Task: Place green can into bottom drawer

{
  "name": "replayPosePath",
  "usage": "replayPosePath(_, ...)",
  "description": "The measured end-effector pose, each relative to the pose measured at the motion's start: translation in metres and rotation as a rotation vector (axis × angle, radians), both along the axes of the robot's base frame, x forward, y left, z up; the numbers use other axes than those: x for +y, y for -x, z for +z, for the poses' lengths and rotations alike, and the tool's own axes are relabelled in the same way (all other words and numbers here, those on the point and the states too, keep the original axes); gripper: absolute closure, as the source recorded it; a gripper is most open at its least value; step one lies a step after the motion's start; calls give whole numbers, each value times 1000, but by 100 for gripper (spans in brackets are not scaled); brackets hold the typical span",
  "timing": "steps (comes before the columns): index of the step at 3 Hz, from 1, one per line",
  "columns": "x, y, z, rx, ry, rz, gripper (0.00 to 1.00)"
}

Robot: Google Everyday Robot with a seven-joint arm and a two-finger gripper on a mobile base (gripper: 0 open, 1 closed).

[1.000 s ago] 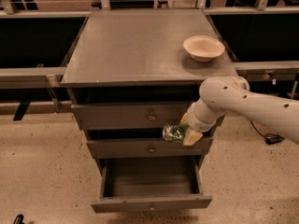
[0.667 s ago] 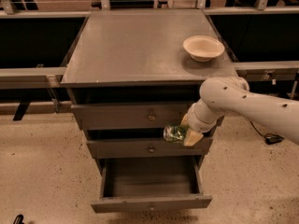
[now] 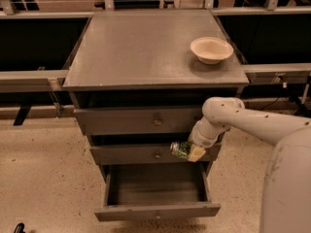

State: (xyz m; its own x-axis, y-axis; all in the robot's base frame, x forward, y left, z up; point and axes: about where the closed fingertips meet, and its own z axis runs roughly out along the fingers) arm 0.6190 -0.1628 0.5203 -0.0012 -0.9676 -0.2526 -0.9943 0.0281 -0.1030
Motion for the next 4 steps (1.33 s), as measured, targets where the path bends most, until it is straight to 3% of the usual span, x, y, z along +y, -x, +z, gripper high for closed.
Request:
replayPosePath(1, -4, -4, -71, 59, -23, -28, 100)
replayPosePath(2, -4, -1, -120, 54, -116, -34, 100)
replayPosePath(3, -9, 7, -153, -4, -247, -26, 100)
replayPosePath(4, -13, 13, -174, -50, -344, -7, 82)
